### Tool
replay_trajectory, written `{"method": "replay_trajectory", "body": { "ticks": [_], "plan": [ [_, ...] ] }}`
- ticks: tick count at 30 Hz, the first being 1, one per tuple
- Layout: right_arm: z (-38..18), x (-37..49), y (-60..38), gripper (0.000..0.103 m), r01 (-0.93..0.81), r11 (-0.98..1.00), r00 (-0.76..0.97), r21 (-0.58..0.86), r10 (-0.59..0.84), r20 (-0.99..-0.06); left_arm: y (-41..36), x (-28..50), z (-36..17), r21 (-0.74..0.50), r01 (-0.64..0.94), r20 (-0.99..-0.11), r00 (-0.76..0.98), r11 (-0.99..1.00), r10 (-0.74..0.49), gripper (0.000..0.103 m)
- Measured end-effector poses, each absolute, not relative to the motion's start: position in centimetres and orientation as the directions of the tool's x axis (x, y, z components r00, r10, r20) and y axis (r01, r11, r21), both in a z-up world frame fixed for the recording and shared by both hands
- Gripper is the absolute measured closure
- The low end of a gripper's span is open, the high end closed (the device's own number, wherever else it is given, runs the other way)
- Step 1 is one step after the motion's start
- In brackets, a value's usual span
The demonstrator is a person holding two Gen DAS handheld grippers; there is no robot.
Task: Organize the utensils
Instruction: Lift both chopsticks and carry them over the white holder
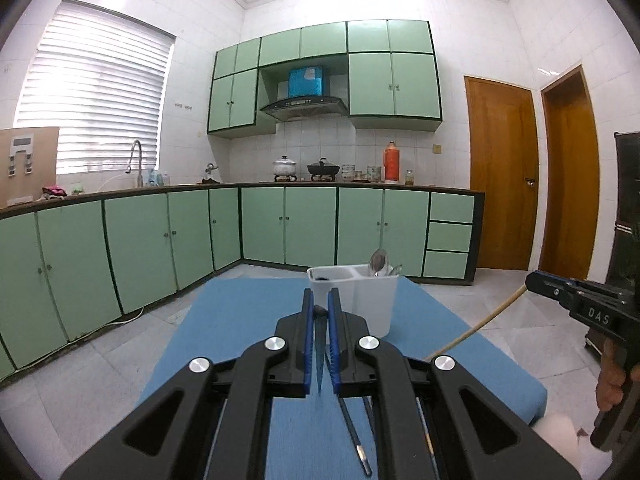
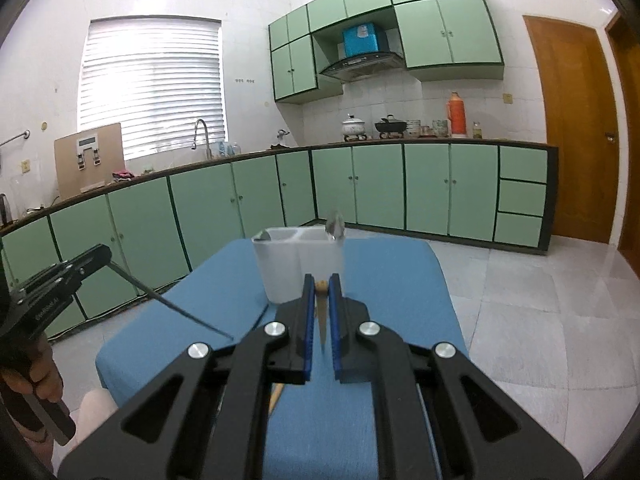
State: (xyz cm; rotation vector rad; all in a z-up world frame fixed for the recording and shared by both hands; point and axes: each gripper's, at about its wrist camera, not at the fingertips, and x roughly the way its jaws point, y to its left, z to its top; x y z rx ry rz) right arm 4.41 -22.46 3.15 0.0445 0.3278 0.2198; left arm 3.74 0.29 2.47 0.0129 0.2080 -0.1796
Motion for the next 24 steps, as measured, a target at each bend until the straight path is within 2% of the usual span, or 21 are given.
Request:
{"method": "replay_trajectory", "body": {
  "ticks": [16, 24],
  "plan": [
    [7.9, 8.5, -21.3, 0.097, -0.281, 0.959, 0.885, 0.043, 0.276, -0.376, 0.8, 6.9, 5.8, -0.024, 0.205, -0.239, 0.949, 0.978, -0.205, 0.096],
    [9.7, 9.1, -20.6, 0.097, -0.305, 0.952, 0.888, 0.02, 0.292, -0.355, 1.1, 7.7, 7.3, -0.035, 0.216, -0.227, 0.949, 0.976, -0.218, 0.096]
  ]
}}
